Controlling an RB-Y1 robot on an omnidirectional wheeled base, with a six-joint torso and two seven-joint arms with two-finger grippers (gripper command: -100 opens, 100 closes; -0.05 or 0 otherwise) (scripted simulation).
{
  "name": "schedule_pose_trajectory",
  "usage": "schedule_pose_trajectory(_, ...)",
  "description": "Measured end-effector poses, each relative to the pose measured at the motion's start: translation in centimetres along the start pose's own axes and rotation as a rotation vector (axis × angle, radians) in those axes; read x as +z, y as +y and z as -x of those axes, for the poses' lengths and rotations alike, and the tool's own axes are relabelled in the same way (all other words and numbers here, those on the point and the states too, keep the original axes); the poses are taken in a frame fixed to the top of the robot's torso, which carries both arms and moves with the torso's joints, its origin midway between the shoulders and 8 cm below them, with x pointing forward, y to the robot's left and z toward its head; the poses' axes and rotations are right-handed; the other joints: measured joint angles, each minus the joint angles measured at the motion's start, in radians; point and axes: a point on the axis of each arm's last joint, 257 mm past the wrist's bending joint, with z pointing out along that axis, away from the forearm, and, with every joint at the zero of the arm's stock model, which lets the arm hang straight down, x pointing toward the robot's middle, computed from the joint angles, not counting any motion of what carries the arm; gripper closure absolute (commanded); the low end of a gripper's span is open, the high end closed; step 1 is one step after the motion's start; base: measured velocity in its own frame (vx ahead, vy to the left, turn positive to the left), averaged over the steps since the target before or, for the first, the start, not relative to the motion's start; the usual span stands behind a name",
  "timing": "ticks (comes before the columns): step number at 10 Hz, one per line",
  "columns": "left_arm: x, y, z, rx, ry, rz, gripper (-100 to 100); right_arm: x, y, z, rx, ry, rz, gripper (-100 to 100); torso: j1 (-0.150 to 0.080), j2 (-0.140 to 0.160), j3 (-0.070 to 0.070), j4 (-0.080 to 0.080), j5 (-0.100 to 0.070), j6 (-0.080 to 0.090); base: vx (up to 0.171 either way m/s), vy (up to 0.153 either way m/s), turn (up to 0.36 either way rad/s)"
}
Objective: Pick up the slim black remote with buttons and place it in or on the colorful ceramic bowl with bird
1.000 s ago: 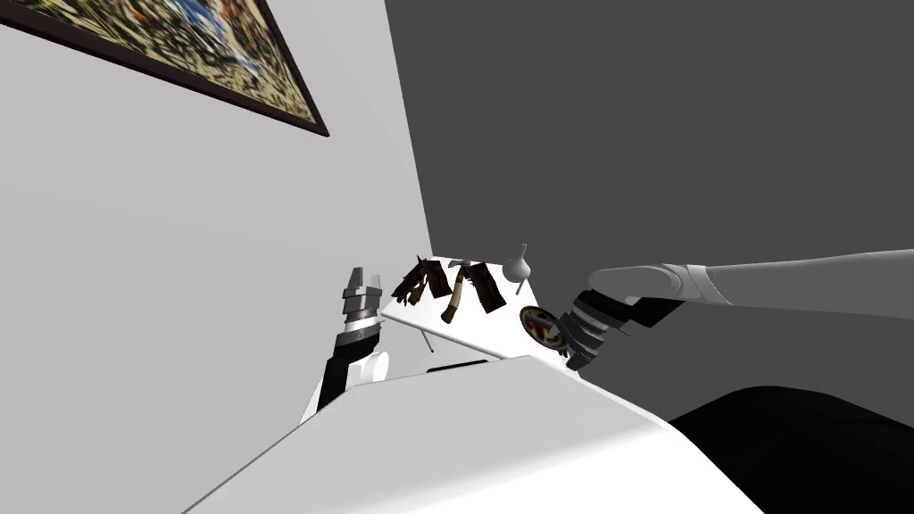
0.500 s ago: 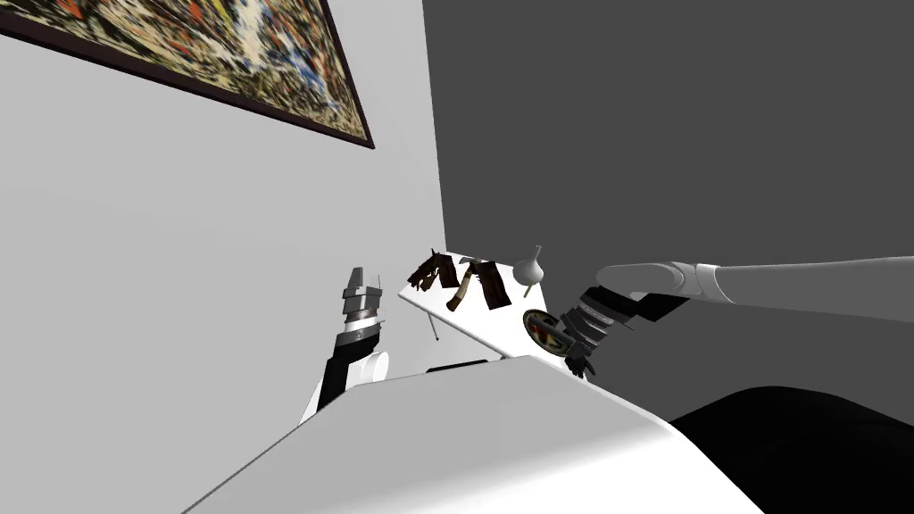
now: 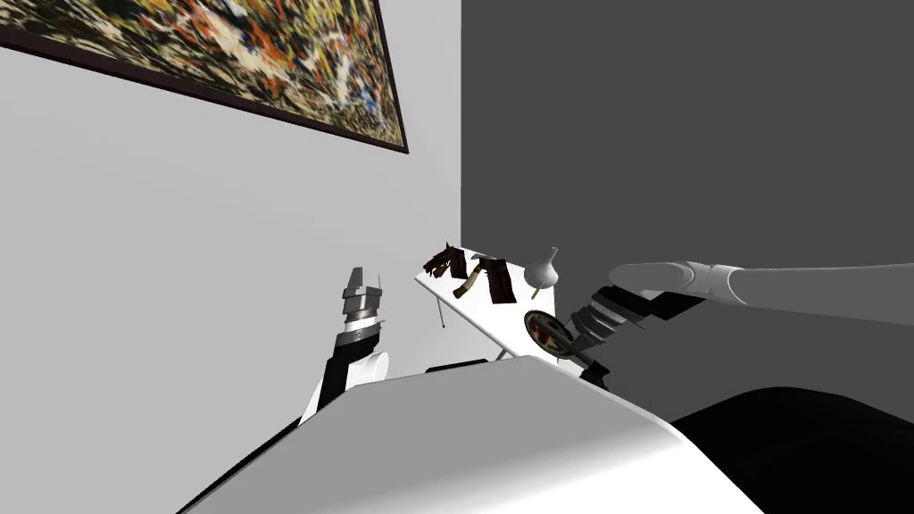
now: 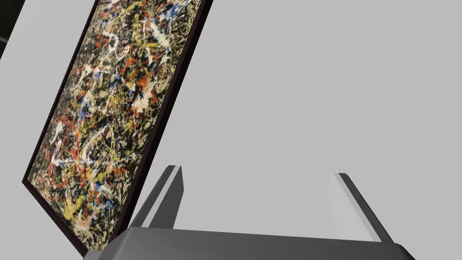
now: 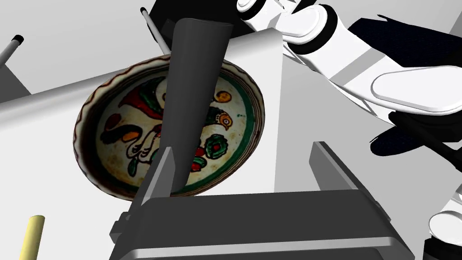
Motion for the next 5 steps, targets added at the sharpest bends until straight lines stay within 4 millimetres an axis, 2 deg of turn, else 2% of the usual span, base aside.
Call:
schedule_pose_trajectory(1, 0.0, 0.0, 0.0, 0.000, 0.000, 0.000, 0, -0.2, -0.4, -0.3, 0.047, -0.011, 0.004, -100, -0.002, 0.004, 0.003, 0.001, 0.000, 0.000, -0.201, -0.104, 0.419)
schedule_pose_trajectory(2, 0.0, 0.0, 0.0, 0.000, 0.000, 0.000, 0, -0.7, -1.2, -0.6, 0.077, -0.015, -0.011, -100, -0.001, 0.001, 0.001, 0.001, 0.000, 0.001, -0.074, -0.054, 0.223)
schedule_pose_trajectory(4, 0.0, 0.0, 0.0, 0.000, 0.000, 0.001, 0, -1.7, -3.1, -1.3, 0.116, -0.020, -0.056, -100, 0.003, -0.011, -0.006, -0.002, 0.001, 0.002, 0.022, 0.002, 0.004)
schedule_pose_trajectory(5, 0.0, 0.0, 0.0, 0.000, 0.000, 0.001, 0, -2.0, -3.6, -1.5, 0.126, -0.022, -0.069, -100, 0.005, -0.014, -0.008, -0.003, 0.001, 0.001, -0.211, -0.051, 0.382)
